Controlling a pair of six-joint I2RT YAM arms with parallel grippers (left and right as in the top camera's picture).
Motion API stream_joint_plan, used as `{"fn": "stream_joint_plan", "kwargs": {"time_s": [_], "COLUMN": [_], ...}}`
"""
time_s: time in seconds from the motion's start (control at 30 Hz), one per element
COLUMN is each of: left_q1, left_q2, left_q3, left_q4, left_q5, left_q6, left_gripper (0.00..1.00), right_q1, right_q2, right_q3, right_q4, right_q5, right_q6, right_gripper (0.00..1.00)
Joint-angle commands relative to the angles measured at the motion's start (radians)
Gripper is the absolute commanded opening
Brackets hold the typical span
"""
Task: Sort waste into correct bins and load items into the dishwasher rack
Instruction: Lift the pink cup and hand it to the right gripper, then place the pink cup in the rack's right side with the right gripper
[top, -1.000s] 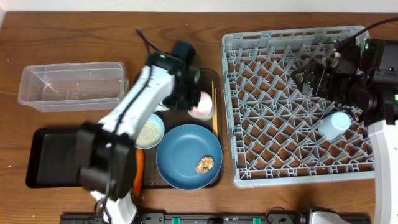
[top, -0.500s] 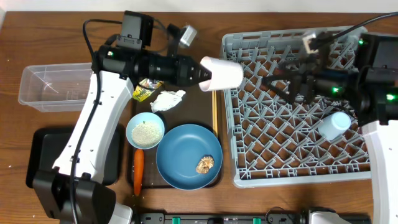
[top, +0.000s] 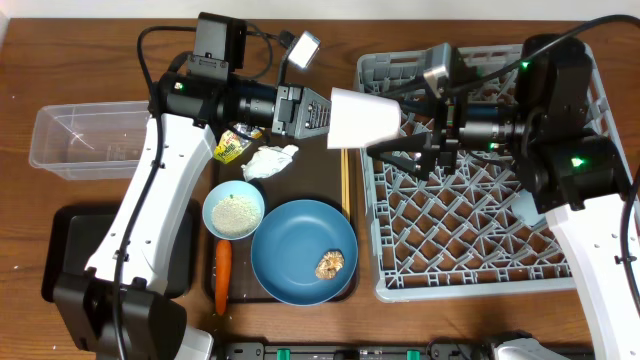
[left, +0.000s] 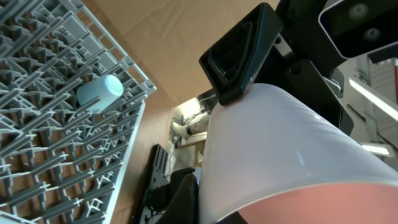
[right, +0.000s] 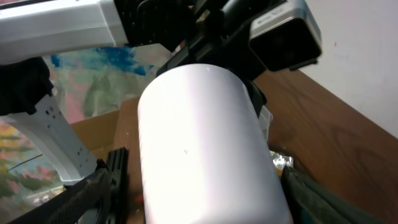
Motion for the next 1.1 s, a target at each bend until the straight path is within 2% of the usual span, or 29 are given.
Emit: {"fn": "stream_joint_plan", "kwargs": {"time_s": [0.0, 0.17, 0.27, 0.37, 0.4, 0.43, 0.47, 0.57, 0.7, 0.87, 1.0, 1.07], "left_q1": [0.002, 0.002, 0.002, 0.002, 0.002, 0.003, 0.003, 0.003, 0.007, 0.043, 0.079, 0.090], "left_q2": [0.000, 0.000, 0.000, 0.000, 0.000, 0.000, 0.000, 0.000, 0.000, 0.000, 0.000, 0.000], "left_q3": [0.006, 0.006, 0.006, 0.006, 0.006, 0.006, 0.006, 0.006, 0.006, 0.006, 0.006, 0.006], "left_q4": [0.001, 0.008, 0.013, 0.016, 0.016, 0.016, 0.017, 0.032, 0.066, 0.072, 0.072, 0.072], "left_q5": [0.035, 0.035, 0.035, 0.035, 0.035, 0.035, 0.035, 0.034, 0.032, -0.007, -0.008, -0.008], "left_q6": [-0.014, -0.021, -0.020, -0.021, -0.021, -0.021, -0.021, -0.021, -0.020, -0.026, -0.050, -0.051], "left_gripper": [0.06, 0.06, 0.06, 0.07, 0.14, 0.32, 0.45, 0.54, 0.71, 0.80, 0.80, 0.80], "right_q1": [0.029, 0.035, 0.035, 0.035, 0.035, 0.035, 0.034, 0.026, 0.003, -0.074, -0.168, -0.226], "right_q2": [0.010, 0.031, 0.039, 0.036, 0.035, 0.032, 0.027, 0.004, -0.040, -0.129, -0.191, -0.209], "right_q3": [0.008, 0.008, 0.008, 0.008, 0.008, 0.008, 0.008, 0.008, 0.008, 0.009, 0.009, 0.009], "right_q4": [0.007, -0.002, -0.001, 0.000, 0.000, -0.002, -0.003, -0.003, -0.023, -0.165, -0.323, -0.397], "right_q5": [-0.014, 0.004, 0.003, 0.001, -0.001, -0.001, 0.000, 0.006, 0.093, 0.352, 0.577, 0.718], "right_q6": [-0.016, -0.016, -0.016, -0.016, -0.015, -0.014, -0.007, 0.005, 0.048, 0.074, 0.079, 0.134], "right_gripper": [0.77, 0.72, 0.65, 0.52, 0.49, 0.48, 0.46, 0.41, 0.43, 0.45, 0.45, 0.44]}}
